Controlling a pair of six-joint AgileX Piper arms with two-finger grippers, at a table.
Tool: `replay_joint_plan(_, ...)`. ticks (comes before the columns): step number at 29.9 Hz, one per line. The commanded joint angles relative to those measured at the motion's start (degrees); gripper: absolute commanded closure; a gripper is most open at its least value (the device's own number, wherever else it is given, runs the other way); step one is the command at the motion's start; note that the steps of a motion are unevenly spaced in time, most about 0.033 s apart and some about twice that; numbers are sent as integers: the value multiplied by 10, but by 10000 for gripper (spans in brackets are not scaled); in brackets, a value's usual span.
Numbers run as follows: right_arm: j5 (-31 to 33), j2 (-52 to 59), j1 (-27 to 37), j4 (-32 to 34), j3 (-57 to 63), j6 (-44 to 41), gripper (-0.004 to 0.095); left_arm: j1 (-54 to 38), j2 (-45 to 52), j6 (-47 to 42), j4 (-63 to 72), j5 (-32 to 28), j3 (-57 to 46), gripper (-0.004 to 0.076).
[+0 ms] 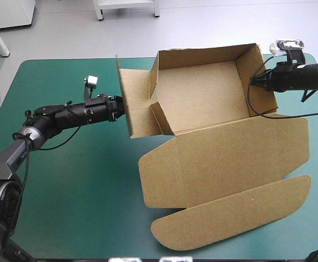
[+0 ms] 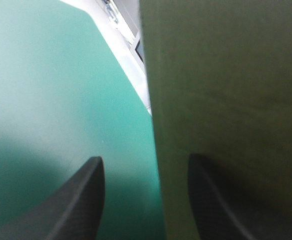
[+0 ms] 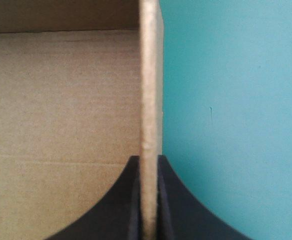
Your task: Fold the box
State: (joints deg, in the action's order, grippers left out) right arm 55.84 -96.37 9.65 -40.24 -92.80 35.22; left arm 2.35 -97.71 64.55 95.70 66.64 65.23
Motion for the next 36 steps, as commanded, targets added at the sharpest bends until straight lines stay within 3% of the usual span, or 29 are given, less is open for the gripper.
replay_joint_plan(1, -18, 14, 1, -35, -16, -9, 925, 13, 30, -25, 99, 76, 59, 348)
replay_joint_plan(19, -39, 9, -5, -26, -16, -59, 919, 81, 30, -189, -96, -53, 221, 349)
replay_joint_plan(23, -56, 9, -30, 4, -16, -91, 919, 101, 30, -259, -212, -92, 256, 349)
replay_joint_plan(36, -96, 2, -127, 141, -16, -228, 919, 109, 30, -389, -401, -142, 284, 349)
